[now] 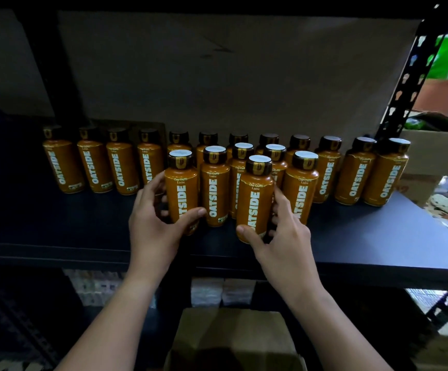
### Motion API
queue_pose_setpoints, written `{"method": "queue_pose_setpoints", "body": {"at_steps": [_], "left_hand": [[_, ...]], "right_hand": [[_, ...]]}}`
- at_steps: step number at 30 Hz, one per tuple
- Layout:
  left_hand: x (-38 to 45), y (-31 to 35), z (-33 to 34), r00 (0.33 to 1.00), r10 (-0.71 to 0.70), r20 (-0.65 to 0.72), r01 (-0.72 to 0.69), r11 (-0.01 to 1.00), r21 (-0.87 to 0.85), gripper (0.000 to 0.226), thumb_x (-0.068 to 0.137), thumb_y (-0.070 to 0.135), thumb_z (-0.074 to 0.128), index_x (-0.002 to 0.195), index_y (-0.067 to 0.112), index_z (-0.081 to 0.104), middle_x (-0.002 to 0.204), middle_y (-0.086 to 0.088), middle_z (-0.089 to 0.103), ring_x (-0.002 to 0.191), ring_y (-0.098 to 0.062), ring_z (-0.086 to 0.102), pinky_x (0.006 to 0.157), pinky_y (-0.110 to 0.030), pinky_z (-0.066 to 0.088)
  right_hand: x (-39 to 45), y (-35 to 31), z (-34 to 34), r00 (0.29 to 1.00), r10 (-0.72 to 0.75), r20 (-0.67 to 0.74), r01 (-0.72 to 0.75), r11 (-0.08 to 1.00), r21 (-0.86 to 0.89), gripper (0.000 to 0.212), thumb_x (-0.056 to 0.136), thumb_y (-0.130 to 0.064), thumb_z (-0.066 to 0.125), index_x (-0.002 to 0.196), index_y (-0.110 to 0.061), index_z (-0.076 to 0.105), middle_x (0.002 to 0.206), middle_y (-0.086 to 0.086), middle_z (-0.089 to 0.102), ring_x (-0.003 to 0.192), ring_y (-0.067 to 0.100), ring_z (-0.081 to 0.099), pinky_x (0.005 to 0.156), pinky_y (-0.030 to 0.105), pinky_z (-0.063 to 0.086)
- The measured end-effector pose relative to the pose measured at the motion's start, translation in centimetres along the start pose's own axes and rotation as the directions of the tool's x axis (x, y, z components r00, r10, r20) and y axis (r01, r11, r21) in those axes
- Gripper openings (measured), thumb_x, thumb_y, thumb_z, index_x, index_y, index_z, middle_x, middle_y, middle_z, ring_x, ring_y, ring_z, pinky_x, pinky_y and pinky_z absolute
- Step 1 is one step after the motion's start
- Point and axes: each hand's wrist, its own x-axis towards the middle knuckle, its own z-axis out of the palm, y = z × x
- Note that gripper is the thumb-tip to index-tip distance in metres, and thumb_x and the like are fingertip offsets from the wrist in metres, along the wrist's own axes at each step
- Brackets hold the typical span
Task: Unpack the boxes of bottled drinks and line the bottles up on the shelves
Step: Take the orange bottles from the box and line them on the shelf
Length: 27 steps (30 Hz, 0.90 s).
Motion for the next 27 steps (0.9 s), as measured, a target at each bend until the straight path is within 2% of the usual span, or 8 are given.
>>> {"method": "queue_pose_setpoints", "body": {"at_steps": [3,6,10,13,18,21,24,27], "left_hand": [[0.5,-0.3,0.3,1.000,-0.014,-0.002,0.014,1.000,0.003,0.085,0.073,0.031,0.089,0.140,0.046,0.039,0.137,0.015,0.050,0.110,0.017,0.048,0.076,0.007,0.039],[1.0,-0.5,0.7,1.000,-0.012,0.006,0.013,1.000,-0.005,0.084,0.075,0.027,0.088,0.143,0.043,0.041,0.136,0.014,0.050,0.107,0.016,0.049,0.073,0.006,0.040],[1.5,-0.6,0.9,1.000,-0.026,0.015,0.026,1.000,-0.003,0.082,0.076,0.026,0.088,0.138,0.049,0.039,0.130,0.018,0.052,0.099,0.027,0.051,0.072,0.005,0.042],[1.6,-0.8,1.0,0.999,-0.038,0.017,0.039,0.999,-0.010,0.083,0.076,0.024,0.088,0.141,0.045,0.041,0.130,0.016,0.053,0.098,0.032,0.049,0.072,0.005,0.042],[1.6,-0.8,1.1,0.999,-0.045,0.014,0.045,0.999,-0.009,0.085,0.076,0.025,0.088,0.147,0.039,0.043,0.133,0.014,0.054,0.100,0.024,0.052,0.072,0.004,0.043],[1.6,-0.8,1.1,0.999,-0.043,0.016,0.043,0.999,-0.008,0.086,0.076,0.025,0.088,0.148,0.038,0.042,0.132,0.014,0.055,0.100,0.024,0.053,0.073,0.004,0.043],[1.6,-0.8,1.0,0.999,-0.046,0.026,0.046,0.999,0.010,0.086,0.077,0.028,0.087,0.149,0.037,0.042,0.137,0.012,0.054,0.105,0.016,0.053,0.072,0.003,0.044],[1.7,-1.0,0.9,0.998,-0.044,0.035,0.043,0.999,0.024,0.086,0.077,0.031,0.087,0.149,0.039,0.041,0.145,0.009,0.052,0.117,0.003,0.053,0.078,-0.004,0.043]], "right_hand": [[0.3,0.0,0.4,1.000,0.012,-0.007,-0.011,1.000,0.005,0.091,0.085,-0.048,0.072,0.156,-0.040,0.015,0.148,-0.013,0.046,0.135,0.009,0.048,0.104,0.044,0.052],[0.6,0.0,0.7,1.000,0.011,-0.001,-0.011,1.000,0.003,0.091,0.087,-0.045,0.072,0.157,-0.038,0.014,0.149,-0.012,0.046,0.136,0.009,0.048,0.105,0.046,0.051],[0.7,-0.1,1.0,1.000,-0.019,-0.012,0.018,0.998,-0.058,0.091,0.090,-0.044,0.068,0.160,-0.033,0.011,0.152,-0.006,0.042,0.139,0.013,0.045,0.107,0.046,0.050],[0.8,0.0,1.1,0.999,-0.029,-0.041,0.025,0.996,-0.090,0.091,0.090,-0.045,0.068,0.160,-0.031,0.012,0.148,-0.003,0.041,0.138,0.016,0.044,0.103,0.047,0.052],[0.8,0.0,1.4,0.998,-0.028,-0.062,0.022,0.995,-0.095,0.092,0.089,-0.044,0.069,0.160,-0.030,0.013,0.148,-0.004,0.042,0.138,0.015,0.045,0.104,0.046,0.052],[0.6,-0.1,1.6,0.996,-0.030,-0.084,0.022,0.995,-0.093,0.091,0.089,-0.044,0.070,0.160,-0.031,0.014,0.149,-0.004,0.043,0.137,0.014,0.046,0.104,0.045,0.052],[0.4,0.0,1.7,0.994,-0.036,-0.105,0.025,0.994,-0.103,0.092,0.088,-0.046,0.069,0.160,-0.031,0.014,0.149,-0.005,0.044,0.137,0.013,0.047,0.103,0.045,0.053],[0.4,0.1,1.9,0.993,-0.044,-0.110,0.031,0.993,-0.115,0.092,0.088,-0.047,0.068,0.160,-0.031,0.013,0.150,-0.004,0.043,0.137,0.014,0.047,0.101,0.045,0.054]]}}
